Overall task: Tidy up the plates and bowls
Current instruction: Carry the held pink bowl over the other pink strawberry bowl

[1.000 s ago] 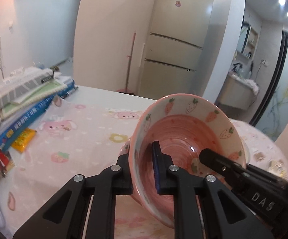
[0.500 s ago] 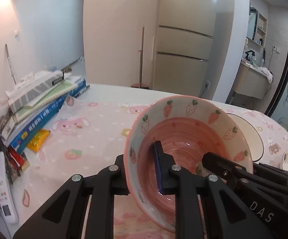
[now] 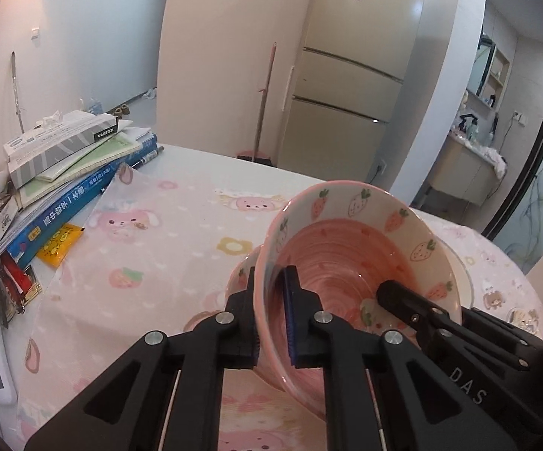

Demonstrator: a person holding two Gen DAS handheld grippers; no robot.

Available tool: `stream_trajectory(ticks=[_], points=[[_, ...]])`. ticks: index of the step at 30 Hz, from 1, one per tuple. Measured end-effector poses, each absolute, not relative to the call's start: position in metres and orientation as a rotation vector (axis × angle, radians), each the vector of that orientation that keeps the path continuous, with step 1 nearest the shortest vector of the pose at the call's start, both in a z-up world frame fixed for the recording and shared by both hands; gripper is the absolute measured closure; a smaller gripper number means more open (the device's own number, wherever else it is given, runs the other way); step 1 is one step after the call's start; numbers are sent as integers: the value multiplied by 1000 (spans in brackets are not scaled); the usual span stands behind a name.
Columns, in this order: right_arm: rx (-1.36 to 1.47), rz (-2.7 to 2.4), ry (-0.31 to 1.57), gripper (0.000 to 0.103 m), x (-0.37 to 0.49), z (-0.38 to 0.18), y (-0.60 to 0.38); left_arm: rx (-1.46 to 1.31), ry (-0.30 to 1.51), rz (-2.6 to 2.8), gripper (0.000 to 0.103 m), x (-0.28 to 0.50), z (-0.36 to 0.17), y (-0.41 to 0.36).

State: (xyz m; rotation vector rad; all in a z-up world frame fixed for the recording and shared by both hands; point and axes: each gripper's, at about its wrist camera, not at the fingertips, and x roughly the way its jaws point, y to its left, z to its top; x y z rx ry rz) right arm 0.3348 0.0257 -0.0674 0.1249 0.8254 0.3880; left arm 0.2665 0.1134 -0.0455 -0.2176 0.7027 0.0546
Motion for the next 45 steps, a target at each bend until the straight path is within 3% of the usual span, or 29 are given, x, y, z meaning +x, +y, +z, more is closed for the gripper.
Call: stream_trajectory(ticks=[20, 24, 28, 29, 30, 45], points=[[100, 381, 830, 90, 335, -71, 31, -302, 777, 67, 94, 271, -52, 129], [94, 380, 826, 91, 334, -70, 33, -344, 773, 20, 82, 269, -49, 133], [119, 390, 829, 91, 336, -72, 31, -375, 763, 32, 83, 268, -45, 136], [125, 390, 829, 91, 337, -72, 30, -367, 750, 63, 93, 266, -42, 137], [128, 395, 829, 92, 337, -72, 29, -364, 739, 60, 94, 264, -39, 138], [-2, 313, 809, 91, 330, -65, 48, -152, 722, 114, 90, 267, -46, 121]])
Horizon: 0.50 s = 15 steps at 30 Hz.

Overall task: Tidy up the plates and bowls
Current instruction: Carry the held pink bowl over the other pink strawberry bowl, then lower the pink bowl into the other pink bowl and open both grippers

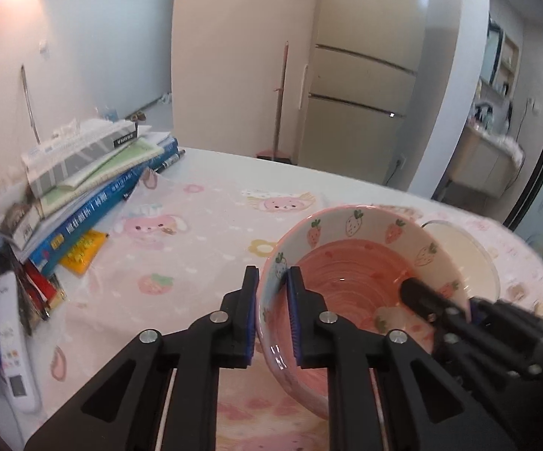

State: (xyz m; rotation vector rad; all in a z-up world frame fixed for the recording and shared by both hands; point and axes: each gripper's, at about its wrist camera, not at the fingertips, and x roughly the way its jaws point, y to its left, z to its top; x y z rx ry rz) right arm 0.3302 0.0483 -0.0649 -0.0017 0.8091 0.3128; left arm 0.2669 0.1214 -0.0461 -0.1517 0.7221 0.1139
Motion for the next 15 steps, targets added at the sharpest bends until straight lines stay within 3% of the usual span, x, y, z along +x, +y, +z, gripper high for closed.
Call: stream_trajectory(ticks=[9, 10, 12, 13, 15], points=[[-2, 354, 807, 87, 332, -68, 44, -247, 732, 104, 91, 268, -48, 139], [0, 357, 811, 86, 332, -68, 44, -246, 732, 113, 88, 268, -48, 139], [5, 361, 828, 85, 332, -67, 43, -219, 717, 180, 58, 266, -47, 138], [7, 362, 840, 84, 333, -66, 42, -212, 704, 186, 52, 265, -45, 138], [10, 372, 858, 83, 334, -65, 41, -235, 699, 174, 50, 264, -43, 142]])
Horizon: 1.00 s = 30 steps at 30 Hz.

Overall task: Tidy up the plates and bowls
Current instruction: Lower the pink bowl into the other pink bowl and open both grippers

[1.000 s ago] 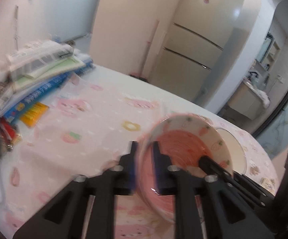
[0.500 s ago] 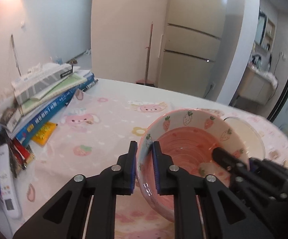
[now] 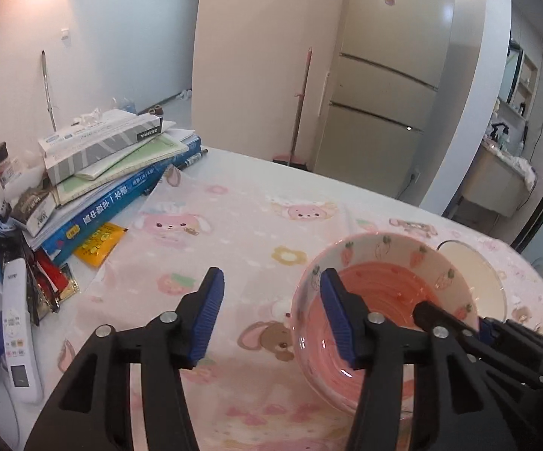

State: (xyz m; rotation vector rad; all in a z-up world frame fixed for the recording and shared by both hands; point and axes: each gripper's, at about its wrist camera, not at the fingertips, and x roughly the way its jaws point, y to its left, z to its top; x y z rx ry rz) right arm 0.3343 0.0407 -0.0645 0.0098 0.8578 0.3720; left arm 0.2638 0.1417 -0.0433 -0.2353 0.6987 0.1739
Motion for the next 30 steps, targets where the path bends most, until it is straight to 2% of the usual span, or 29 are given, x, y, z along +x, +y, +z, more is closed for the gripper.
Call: stream_trajectory(ticks=[6, 9, 11, 12, 13, 15, 18, 19, 21, 23, 24, 25, 26, 30], points=[[-35, 384, 913, 81, 337, -60, 42, -261, 679, 172, 31, 263, -40, 147], [-34, 386, 934, 80, 338, -58, 41, -254, 686, 168, 30, 265, -41, 146], [-68, 387, 926, 80, 336, -57, 43, -211, 686, 200, 50, 266, -41, 144], [-95, 379, 909, 80, 333, -55, 45, -207, 687, 194, 74, 266, -42, 144], [-119, 364, 894, 79, 332, -54, 46, -226, 701, 167, 78, 268, -43, 146], [-150, 330, 835, 79, 328, -50, 45, -298, 739, 118, 97, 272, -48, 152], [-82, 374, 859, 82, 334, -50, 35, -293, 753, 144, 101, 273, -51, 155], [-73, 371, 869, 90, 337, -51, 32, -299, 756, 149, 101, 273, -52, 156], [-57, 359, 886, 91, 342, -56, 26, -320, 756, 140, 101, 271, -51, 158], [-20, 391, 917, 92, 346, -59, 20, -322, 775, 113, 88, 271, -50, 157], [-4, 399, 929, 92, 347, -59, 18, -306, 802, 134, 75, 273, -52, 156], [5, 401, 937, 92, 347, -59, 16, -283, 806, 189, 54, 273, -53, 156], [7, 402, 938, 92, 347, -59, 15, -267, 804, 237, 47, 272, -53, 158], [27, 429, 974, 92, 350, -65, 15, -390, 834, 179, 45, 273, -59, 177]])
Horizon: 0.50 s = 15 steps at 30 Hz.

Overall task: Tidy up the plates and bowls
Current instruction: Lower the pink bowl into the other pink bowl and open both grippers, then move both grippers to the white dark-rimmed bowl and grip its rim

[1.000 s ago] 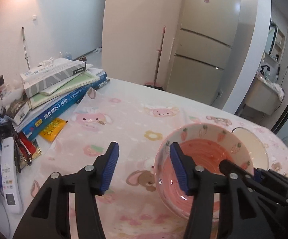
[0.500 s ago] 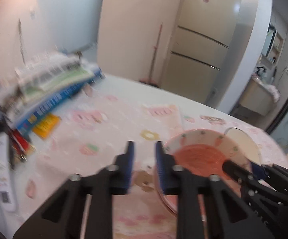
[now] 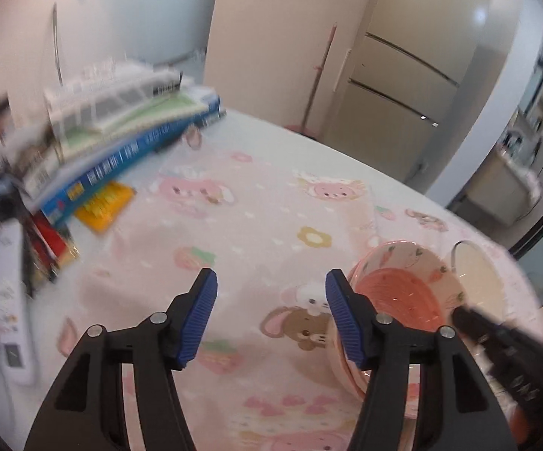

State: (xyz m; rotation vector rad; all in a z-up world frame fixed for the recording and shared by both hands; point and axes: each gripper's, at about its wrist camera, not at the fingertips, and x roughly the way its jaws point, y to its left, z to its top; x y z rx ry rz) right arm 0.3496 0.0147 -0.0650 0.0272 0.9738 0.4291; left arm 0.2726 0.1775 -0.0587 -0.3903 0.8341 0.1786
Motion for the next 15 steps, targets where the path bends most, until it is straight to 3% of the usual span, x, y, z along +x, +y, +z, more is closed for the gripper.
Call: stream_trajectory(ticks=[6, 9, 12, 15], points=[[63, 404, 854, 92, 340, -31, -3, -386, 766, 122, 44, 255, -31, 171], [106, 392, 780, 88, 332, 2, -31, -341, 686, 82, 36, 243, 1, 156], [129, 350, 723, 74, 329, 28, -60, -306, 621, 20, 35, 234, 29, 136], [170, 303, 700, 53, 334, 40, -86, -238, 614, -9, 34, 240, 46, 110]])
